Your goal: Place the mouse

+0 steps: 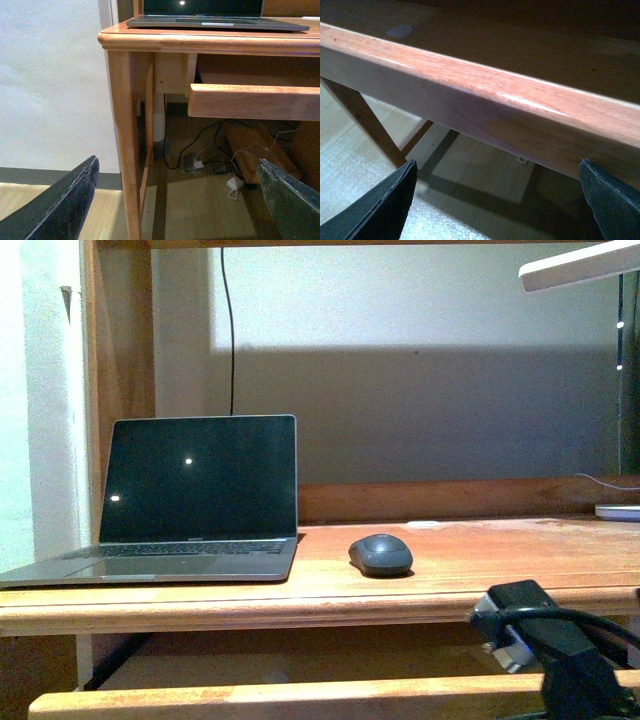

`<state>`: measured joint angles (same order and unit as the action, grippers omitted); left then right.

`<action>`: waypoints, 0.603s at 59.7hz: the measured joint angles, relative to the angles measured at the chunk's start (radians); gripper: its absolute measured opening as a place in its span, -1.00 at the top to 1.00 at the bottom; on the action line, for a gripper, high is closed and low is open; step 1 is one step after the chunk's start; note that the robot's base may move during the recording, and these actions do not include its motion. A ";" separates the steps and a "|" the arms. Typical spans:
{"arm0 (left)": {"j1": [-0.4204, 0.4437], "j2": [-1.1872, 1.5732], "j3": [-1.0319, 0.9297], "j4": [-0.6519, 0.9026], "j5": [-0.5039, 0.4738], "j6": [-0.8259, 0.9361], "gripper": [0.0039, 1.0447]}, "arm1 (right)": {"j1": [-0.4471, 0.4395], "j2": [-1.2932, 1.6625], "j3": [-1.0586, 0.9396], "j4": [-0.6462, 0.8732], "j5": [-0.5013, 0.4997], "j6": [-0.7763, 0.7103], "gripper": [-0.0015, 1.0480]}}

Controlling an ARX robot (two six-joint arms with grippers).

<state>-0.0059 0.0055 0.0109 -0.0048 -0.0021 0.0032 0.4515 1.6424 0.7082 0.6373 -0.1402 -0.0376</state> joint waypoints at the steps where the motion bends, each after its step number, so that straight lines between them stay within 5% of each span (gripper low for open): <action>1: 0.000 0.000 0.000 0.000 0.000 0.000 -0.86 | 0.004 0.013 0.015 0.000 0.009 0.006 -0.86; 36: 0.000 0.000 0.000 0.000 0.000 0.000 -0.86 | 0.081 0.179 0.193 0.032 0.128 0.116 -0.86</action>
<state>-0.0059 0.0055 0.0109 -0.0048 -0.0021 0.0032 0.5327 1.8217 0.9016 0.6697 -0.0120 0.0780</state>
